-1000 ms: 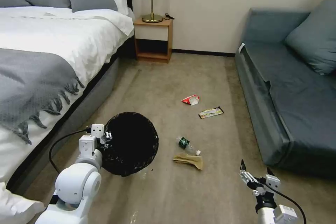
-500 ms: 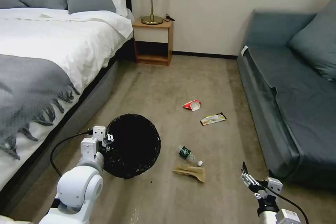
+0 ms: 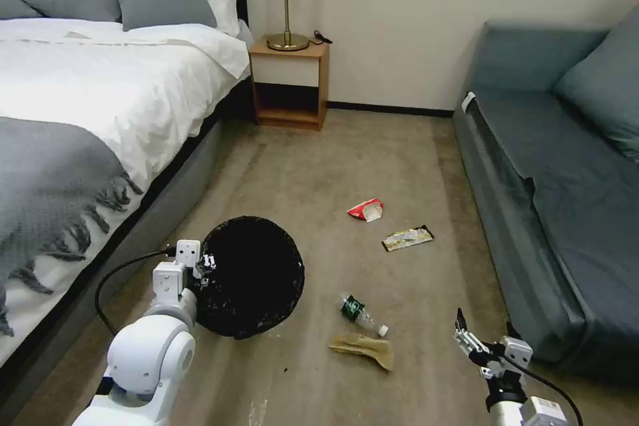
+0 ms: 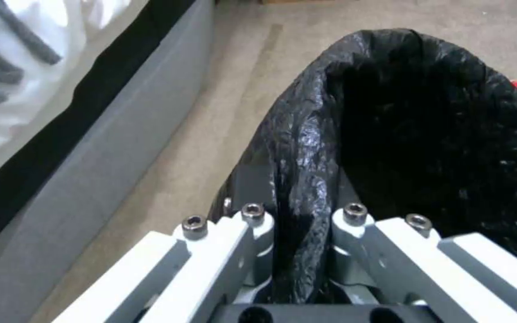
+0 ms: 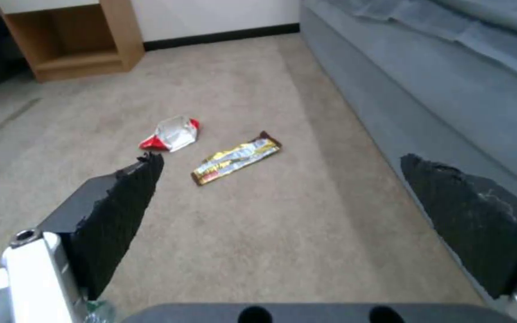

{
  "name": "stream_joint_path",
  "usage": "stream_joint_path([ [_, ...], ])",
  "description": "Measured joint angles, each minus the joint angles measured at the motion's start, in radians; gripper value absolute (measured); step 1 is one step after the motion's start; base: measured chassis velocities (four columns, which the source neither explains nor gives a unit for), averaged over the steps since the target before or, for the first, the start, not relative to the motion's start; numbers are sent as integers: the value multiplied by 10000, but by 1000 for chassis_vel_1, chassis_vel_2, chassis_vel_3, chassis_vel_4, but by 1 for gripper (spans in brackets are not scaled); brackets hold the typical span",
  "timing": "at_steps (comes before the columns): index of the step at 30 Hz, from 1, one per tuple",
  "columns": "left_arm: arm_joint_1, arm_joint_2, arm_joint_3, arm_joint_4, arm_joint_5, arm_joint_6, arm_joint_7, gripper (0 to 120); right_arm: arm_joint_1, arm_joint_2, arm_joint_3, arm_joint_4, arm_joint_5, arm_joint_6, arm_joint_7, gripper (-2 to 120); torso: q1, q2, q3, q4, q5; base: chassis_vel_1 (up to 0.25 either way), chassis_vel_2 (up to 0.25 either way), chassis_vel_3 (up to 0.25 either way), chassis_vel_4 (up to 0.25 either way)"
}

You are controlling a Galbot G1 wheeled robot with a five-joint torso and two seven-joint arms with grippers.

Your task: Pick up the trash bin, then pick up the garbage on the floor and place it into the trash bin.

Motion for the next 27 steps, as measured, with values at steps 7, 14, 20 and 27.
stream_joint_path([
  [7, -36, 46, -41, 37, -40, -9, 46, 7, 99, 0, 14, -121, -7, -11, -262, 100, 0, -1, 0, -1, -2, -100, 96, 104, -96],
  [14, -47, 92, -108, 38, -48, -18, 125, 7, 157, 0, -6, -241, -85, 58, -595, 100, 0, 0, 0, -1, -1, -43, 46, 46, -46],
  [20, 39, 132, -183, -7, -49, -35, 160, 7, 273, -126, -5, -279, -232, -190, -855, 100, 0, 0, -1, 0, -1, 0, 0, 0, 0],
  [27, 301, 172, -259, -386, 22, -10, 278, 7, 403, -713, 265, -400, -463, -486, -1899, 100, 0, 0, -1, -1, 1, 0, 0, 0, 0],
])
